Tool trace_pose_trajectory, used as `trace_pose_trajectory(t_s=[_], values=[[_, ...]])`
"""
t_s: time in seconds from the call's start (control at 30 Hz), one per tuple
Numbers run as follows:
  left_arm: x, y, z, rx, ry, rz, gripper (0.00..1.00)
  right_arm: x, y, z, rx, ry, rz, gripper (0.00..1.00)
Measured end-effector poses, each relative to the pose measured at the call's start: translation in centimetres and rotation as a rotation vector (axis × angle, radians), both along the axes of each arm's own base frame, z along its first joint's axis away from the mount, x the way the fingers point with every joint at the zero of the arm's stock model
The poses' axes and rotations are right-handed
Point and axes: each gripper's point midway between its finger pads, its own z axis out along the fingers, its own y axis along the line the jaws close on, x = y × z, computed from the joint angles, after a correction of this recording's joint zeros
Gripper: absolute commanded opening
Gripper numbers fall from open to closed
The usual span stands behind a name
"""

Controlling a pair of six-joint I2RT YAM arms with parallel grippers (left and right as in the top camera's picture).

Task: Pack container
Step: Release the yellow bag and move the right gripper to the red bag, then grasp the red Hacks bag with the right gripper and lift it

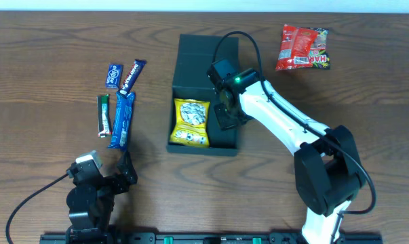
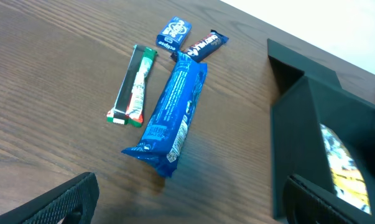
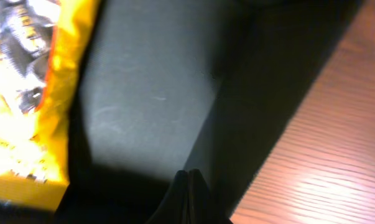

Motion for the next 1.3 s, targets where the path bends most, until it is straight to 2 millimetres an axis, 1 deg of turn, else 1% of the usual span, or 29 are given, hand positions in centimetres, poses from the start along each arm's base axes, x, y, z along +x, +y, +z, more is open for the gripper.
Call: trace_pose_trajectory(t_s=[0.1, 0.17, 0.27, 0.33, 0.4, 0.47, 0.53, 0.57, 0.6, 0.63, 0.67, 0.7, 0.73, 0.77, 0.8, 0.83, 0.87, 0.9, 0.93, 0.97, 1.03, 1.07, 1.1, 1.13, 1.17, 1.2, 1.23, 1.3], values=[[0.0, 0.0, 0.0, 0.0, 0.0, 0.0, 0.95, 0.6, -1.2, 0.2, -0.071, -0.036, 0.029, 0.01], [0.0, 0.0, 0.0, 0.0, 0.0, 0.0, 0.95, 0.9, -1.4, 0.2, -0.09, -0.049, 0.041, 0.01], [0.0, 0.0, 0.0, 0.0, 0.0, 0.0, 0.95, 1.1, -1.3, 0.3, -0.086, -0.053, 0.054, 0.01], [0.0, 0.0, 0.0, -0.001, 0.0, 0.0, 0.95, 1.1, -0.6, 0.7, -0.051, -0.046, 0.062, 0.01], [0.0, 0.0, 0.0, 0.0, 0.0, 0.0, 0.95, 1.9, 0.6, 2.0, 0.012, -0.064, 0.065, 0.01], [0.0, 0.0, 0.0, -0.001, 0.0, 0.0, 0.95, 3.2, 1.7, 4.1, 0.084, -0.11, 0.062, 0.01], [0.0, 0.0, 0.0, -0.001, 0.0, 0.0, 0.95, 5.2, 2.0, 7.2, 0.164, -0.196, 0.041, 0.01], [0.0, 0.0, 0.0, 0.0, 0.0, 0.0, 0.95, 6.4, 1.7, 9.1, 0.202, -0.251, 0.024, 0.01], [0.0, 0.0, 0.0, -0.001, 0.0, 0.0, 0.95, 7.5, 1.0, 10.8, 0.234, -0.3, 0.002, 0.01], [0.0, 0.0, 0.0, 0.0, 0.0, 0.0, 0.95, 8.8, -0.2, 12.6, 0.269, -0.351, -0.028, 0.01], [0.0, 0.0, 0.0, -0.001, 0.001, 0.0, 0.95, 10.1, -2.1, 14.2, 0.295, -0.402, -0.07, 0.01], [0.0, 0.0, 0.0, 0.0, 0.0, 0.0, 0.95, 11.5, -4.5, 15.5, 0.319, -0.443, -0.123, 0.01], [0.0, 0.0, 0.0, 0.0, 0.0, 0.0, 0.95, 12.8, -7.2, 16.2, 0.333, -0.477, -0.179, 0.01], [0.0, 0.0, 0.0, 0.0, 0.0, 0.0, 0.95, 13.9, -10.1, 16.4, 0.344, -0.5, -0.237, 0.01], [0.0, 0.0, 0.0, -0.001, 0.0, 0.0, 0.95, 15.0, -13.1, 16.2, 0.35, -0.516, -0.296, 0.02], [0.0, 0.0, 0.0, 0.0, 0.0, 0.0, 0.95, 16.2, -16.2, 15.3, 0.365, -0.524, -0.357, 0.01], [0.0, 0.0, 0.0, 0.0, 0.0, 0.0, 0.95, 17.1, -18.5, 14.1, 0.374, -0.524, -0.407, 0.02], [0.0, 0.0, 0.0, 0.0, 0.0, 0.0, 0.95, 17.9, -20.5, 12.5, 0.38, -0.511, -0.454, 0.01], [0.0, 0.0, 0.0, 0.0, 0.0, 0.0, 0.95, 18.3, -21.6, 10.6, 0.385, -0.487, -0.484, 0.01], [0.0, 0.0, 0.0, -0.001, 0.0, 0.0, 0.95, 18.6, -22.3, 8.8, 0.386, -0.457, -0.506, 0.01], [0.0, 0.0, 0.0, 0.0, 0.0, 0.0, 0.95, 18.8, -22.6, 4.6, 0.387, -0.377, -0.534, 0.01], [0.0, 0.0, 0.0, 0.0, 0.0, 0.0, 0.95, 18.9, -22.4, 3.0, 0.388, -0.344, -0.541, 0.02], [0.0, 0.0, 0.0, 0.0, 0.0, 0.0, 0.95, 19.0, -22.1, 1.2, 0.387, -0.308, -0.55, 0.17], [0.0, 0.0, 0.0, -0.001, 0.0, 0.0, 0.95, 19.2, -22.0, 0.1, 0.389, -0.291, -0.565, 0.45], [0.0, 0.0, 0.0, -0.001, 0.0, 0.0, 0.95, 19.5, -21.9, -0.7, 0.393, -0.281, -0.574, 0.55], [0.0, 0.0, 0.0, 0.0, 0.0, 0.0, 0.95, 19.9, -21.8, -1.1, 0.396, -0.283, -0.575, 0.59], [0.0, 0.0, 0.0, 0.0, 0.0, 0.0, 0.95, 20.5, -21.8, -1.1, 0.403, -0.293, -0.578, 0.69], [0.0, 0.0, 0.0, 0.0, 0.0, 0.0, 0.95, 21.5, -22.1, -0.3, 0.412, -0.33, -0.585, 0.81]])
